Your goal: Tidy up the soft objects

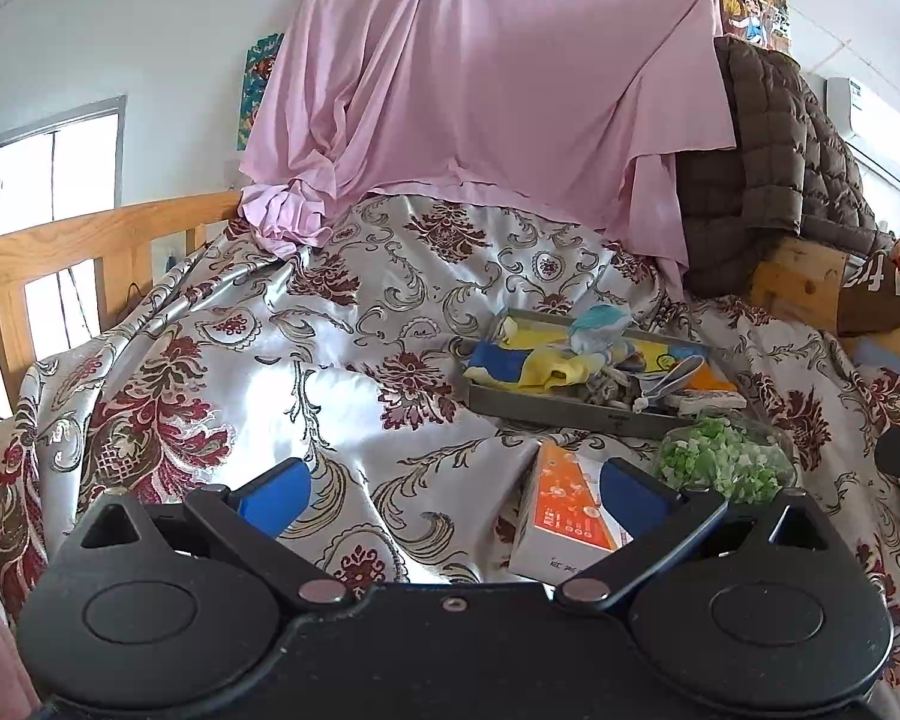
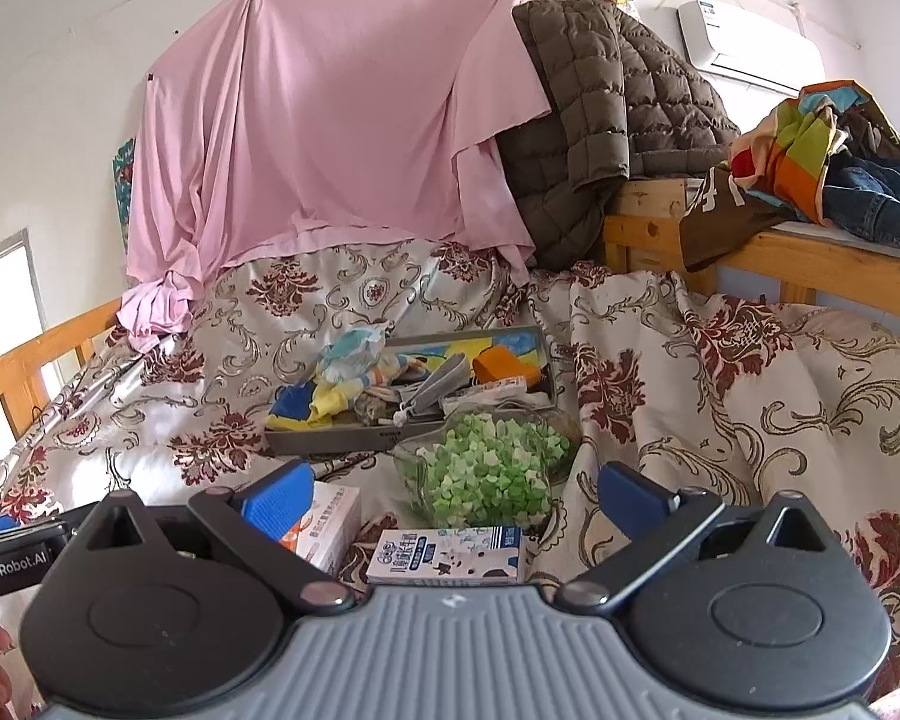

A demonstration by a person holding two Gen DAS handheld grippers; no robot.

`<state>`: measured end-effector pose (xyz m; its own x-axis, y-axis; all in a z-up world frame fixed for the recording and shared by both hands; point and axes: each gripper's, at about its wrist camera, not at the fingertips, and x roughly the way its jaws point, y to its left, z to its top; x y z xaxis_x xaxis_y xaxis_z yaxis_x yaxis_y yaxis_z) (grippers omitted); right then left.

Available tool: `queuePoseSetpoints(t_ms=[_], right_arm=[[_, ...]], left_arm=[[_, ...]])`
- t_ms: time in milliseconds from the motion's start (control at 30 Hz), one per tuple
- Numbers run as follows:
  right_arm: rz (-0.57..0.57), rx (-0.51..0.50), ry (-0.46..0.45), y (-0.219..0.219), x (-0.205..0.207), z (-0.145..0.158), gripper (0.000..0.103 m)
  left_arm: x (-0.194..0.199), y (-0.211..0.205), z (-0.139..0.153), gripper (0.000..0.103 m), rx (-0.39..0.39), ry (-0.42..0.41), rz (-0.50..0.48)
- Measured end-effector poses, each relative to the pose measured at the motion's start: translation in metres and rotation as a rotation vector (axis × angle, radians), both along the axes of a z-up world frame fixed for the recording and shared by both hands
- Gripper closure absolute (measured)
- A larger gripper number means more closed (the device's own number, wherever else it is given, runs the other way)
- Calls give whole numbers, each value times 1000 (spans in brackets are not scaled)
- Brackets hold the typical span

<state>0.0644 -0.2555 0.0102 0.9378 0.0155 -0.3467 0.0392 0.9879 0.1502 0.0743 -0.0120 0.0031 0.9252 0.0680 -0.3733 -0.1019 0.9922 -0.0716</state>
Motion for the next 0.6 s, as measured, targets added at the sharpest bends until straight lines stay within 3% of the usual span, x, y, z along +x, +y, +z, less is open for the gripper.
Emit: queuePoseSetpoints(t_ms=[600], right_arm=[[15, -12, 106, 4, 12, -10, 0]], left_arm=[[3, -1, -7, 1, 35, 38, 28]])
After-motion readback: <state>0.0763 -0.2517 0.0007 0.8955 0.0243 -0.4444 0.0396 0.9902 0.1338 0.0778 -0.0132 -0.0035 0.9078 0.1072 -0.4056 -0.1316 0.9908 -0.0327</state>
